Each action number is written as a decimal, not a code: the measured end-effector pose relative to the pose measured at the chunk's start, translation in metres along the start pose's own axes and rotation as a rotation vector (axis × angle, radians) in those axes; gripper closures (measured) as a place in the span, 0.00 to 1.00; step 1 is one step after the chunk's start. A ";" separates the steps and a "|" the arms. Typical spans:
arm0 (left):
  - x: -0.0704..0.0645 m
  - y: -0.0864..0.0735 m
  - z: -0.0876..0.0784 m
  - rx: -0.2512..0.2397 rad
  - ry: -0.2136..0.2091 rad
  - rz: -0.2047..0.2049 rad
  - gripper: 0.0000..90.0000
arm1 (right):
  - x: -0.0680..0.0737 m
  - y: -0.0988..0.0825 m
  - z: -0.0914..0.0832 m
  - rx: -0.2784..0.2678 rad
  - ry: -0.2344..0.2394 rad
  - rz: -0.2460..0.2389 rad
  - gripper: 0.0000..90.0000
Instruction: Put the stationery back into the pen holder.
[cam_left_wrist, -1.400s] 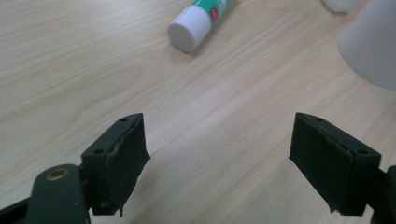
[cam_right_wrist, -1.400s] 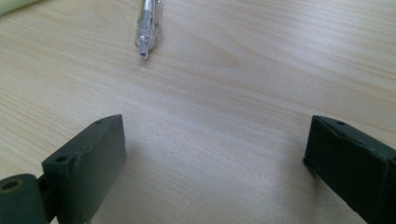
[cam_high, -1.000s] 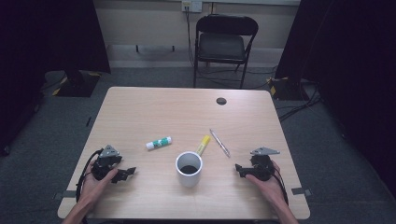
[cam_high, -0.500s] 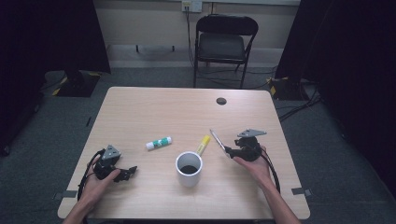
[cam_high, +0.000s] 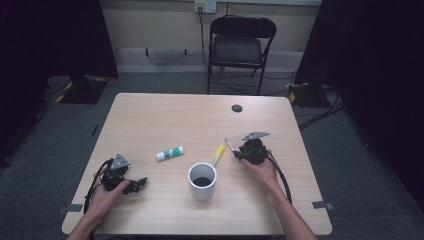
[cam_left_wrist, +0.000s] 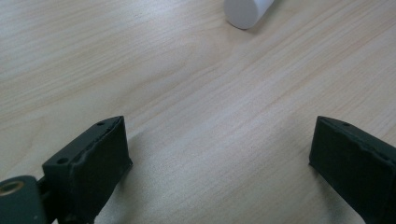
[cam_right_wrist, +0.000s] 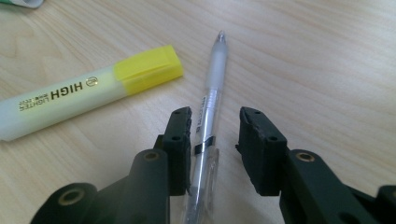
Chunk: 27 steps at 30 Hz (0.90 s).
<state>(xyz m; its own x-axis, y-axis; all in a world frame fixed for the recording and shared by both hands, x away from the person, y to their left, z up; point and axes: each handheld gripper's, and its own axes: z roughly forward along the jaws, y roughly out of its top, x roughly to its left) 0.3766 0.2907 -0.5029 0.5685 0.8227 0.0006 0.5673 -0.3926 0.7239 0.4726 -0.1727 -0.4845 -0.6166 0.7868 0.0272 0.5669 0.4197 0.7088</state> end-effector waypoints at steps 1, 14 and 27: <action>0.000 0.000 0.000 0.000 0.000 0.000 0.05 | -0.001 -0.001 0.001 0.002 0.009 0.019 0.75; 0.001 0.001 0.000 0.007 -0.001 0.009 0.04 | -0.008 -0.005 -0.001 0.024 -0.019 0.059 0.87; 0.005 0.004 0.004 0.017 0.004 0.003 0.00 | -0.005 -0.029 -0.027 0.034 -0.010 0.081 0.87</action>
<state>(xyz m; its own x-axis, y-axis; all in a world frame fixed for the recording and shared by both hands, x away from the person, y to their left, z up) 0.3840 0.2914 -0.5030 0.5681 0.8229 0.0052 0.5758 -0.4020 0.7120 0.4443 -0.2012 -0.4864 -0.5629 0.8230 0.0767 0.6328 0.3694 0.6806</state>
